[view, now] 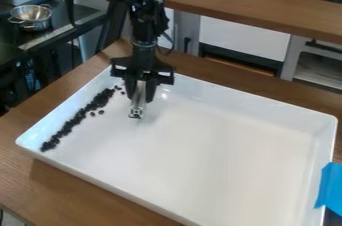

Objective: Sweep into pile

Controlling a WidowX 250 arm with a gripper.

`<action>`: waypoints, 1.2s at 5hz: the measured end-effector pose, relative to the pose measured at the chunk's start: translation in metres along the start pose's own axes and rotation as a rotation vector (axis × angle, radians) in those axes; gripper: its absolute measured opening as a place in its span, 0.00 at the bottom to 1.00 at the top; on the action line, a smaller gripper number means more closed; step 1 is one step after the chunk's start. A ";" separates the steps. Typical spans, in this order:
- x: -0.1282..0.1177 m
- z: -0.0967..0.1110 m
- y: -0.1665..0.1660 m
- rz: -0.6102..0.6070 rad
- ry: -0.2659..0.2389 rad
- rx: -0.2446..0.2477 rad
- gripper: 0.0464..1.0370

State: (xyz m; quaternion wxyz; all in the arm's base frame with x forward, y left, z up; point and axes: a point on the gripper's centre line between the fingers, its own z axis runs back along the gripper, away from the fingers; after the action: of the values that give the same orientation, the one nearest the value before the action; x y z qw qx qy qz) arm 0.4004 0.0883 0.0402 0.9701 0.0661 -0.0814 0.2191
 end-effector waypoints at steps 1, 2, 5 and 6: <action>0.003 -0.002 0.008 0.012 0.003 0.007 0.33; 0.004 -0.003 0.013 0.007 0.005 0.009 0.33; 0.000 -0.010 0.042 0.071 0.048 -0.003 0.33; -0.004 0.008 0.053 0.070 0.023 -0.026 0.33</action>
State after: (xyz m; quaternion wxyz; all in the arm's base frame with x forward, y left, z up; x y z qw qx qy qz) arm 0.3727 0.1326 0.0520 0.9635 0.0479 -0.0754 0.2524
